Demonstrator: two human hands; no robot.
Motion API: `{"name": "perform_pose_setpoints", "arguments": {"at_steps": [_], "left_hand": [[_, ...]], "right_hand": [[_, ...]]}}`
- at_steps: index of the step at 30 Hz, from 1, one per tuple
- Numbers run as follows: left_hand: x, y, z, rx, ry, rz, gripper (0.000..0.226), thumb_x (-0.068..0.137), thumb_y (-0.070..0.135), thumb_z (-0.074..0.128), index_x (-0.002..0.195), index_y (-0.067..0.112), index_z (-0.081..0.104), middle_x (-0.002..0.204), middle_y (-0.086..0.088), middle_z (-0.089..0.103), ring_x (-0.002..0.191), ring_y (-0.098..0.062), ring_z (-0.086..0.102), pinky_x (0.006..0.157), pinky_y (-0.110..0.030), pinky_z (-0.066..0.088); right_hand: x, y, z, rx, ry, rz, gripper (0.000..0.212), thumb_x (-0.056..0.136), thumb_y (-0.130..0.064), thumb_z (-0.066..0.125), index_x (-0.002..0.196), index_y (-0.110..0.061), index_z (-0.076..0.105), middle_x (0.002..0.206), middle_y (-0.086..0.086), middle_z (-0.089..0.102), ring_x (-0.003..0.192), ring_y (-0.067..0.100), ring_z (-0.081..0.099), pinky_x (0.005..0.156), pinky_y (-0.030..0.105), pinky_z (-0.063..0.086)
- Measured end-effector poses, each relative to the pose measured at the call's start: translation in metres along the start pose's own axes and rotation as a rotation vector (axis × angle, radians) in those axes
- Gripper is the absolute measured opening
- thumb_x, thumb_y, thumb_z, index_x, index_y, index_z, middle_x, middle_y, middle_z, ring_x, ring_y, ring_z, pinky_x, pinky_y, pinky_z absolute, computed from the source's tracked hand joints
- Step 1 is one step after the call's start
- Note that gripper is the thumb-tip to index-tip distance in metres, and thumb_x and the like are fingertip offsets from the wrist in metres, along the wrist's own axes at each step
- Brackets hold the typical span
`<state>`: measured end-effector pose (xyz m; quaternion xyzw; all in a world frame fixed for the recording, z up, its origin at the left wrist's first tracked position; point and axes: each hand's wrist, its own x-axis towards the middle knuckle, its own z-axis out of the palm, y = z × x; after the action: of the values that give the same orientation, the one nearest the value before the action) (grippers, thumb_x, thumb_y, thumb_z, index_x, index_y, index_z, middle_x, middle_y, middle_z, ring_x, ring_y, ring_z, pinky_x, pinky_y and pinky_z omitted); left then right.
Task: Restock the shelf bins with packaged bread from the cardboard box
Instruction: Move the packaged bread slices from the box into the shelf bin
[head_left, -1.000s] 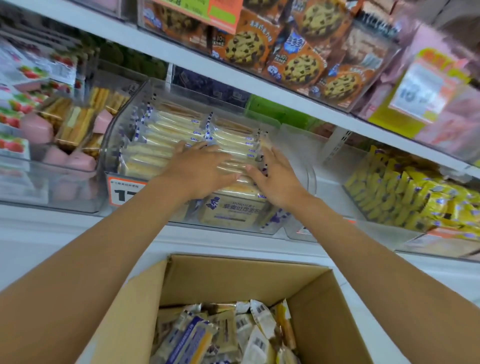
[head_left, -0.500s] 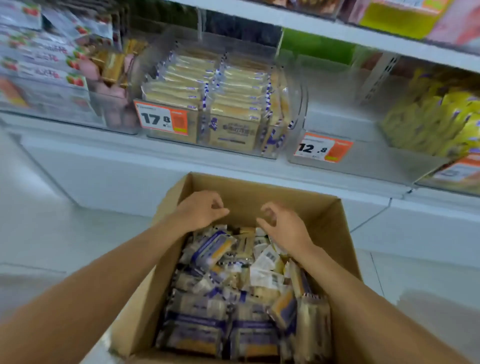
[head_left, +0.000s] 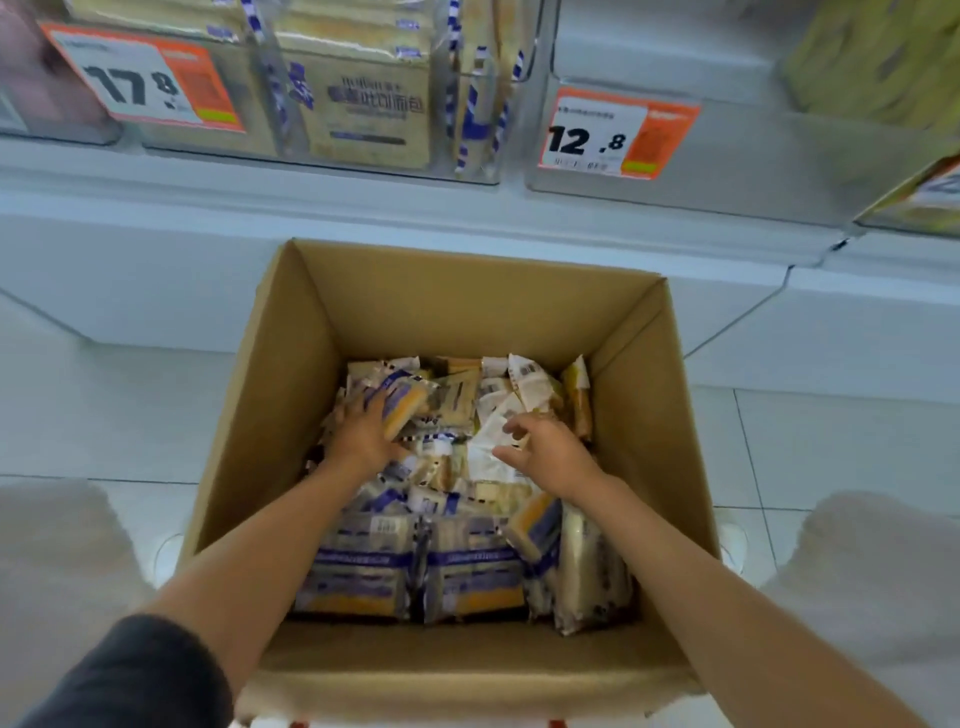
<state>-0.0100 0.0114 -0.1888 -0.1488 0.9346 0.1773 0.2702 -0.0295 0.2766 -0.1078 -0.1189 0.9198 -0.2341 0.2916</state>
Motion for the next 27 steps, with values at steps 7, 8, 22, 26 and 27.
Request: {"name": "perform_pose_setpoints", "arguments": {"at_steps": [7,8,22,26,27], "left_hand": [[-0.043,0.034,-0.072,-0.406,0.114,0.105,0.031,0.098,0.021,0.051,0.129,0.016,0.052,0.115,-0.011,0.064,0.095,-0.030,0.063,0.079,-0.043,0.054],[-0.050,0.039,-0.093,-0.550,-0.008,0.105,0.029,0.098,0.021,0.049,0.126,0.017,0.055,0.117,-0.012,0.064,0.100,-0.032,0.063,0.084,-0.045,0.053],[-0.155,0.055,-0.129,-1.295,-0.405,0.030,0.034,0.091,0.018,0.066,0.124,0.013,0.062,0.122,-0.012,0.069,0.113,-0.028,0.066,0.102,-0.047,0.048],[-0.143,0.053,-0.115,-1.264,-0.287,-0.095,0.038,0.086,0.016,0.074,0.121,0.009,0.061,0.121,-0.013,0.068,0.111,-0.029,0.064,0.100,-0.049,0.049],[-0.139,0.052,-0.112,-1.247,-0.273,-0.110,0.041,0.084,0.018,0.076,0.121,0.009,0.060,0.121,-0.013,0.067,0.111,-0.029,0.064,0.098,-0.049,0.050]], "right_hand": [[0.002,-0.033,-0.030,0.113,0.084,-0.039,0.048,0.096,-0.029,0.059,0.141,-0.019,0.047,0.139,0.002,0.053,0.115,0.016,0.055,0.087,0.028,0.046],[0.000,-0.043,-0.039,0.227,0.119,-0.048,0.057,0.095,-0.031,0.061,0.146,-0.020,0.040,0.145,0.000,0.047,0.124,0.014,0.050,0.091,0.025,0.041],[-0.060,-0.081,-0.070,0.873,-0.067,-0.006,0.034,0.097,-0.034,0.057,0.124,-0.014,0.061,0.112,0.004,0.070,0.104,0.019,0.067,0.093,0.035,0.055],[-0.072,-0.025,-0.062,0.359,-0.145,0.113,0.052,0.098,-0.024,0.056,0.147,-0.027,0.039,0.149,-0.002,0.042,0.133,0.022,0.047,0.107,0.035,0.042],[-0.075,-0.010,-0.057,0.238,-0.217,0.135,0.061,0.095,-0.016,0.057,0.151,-0.028,0.033,0.153,-0.001,0.036,0.136,0.026,0.044,0.109,0.038,0.041]]}}
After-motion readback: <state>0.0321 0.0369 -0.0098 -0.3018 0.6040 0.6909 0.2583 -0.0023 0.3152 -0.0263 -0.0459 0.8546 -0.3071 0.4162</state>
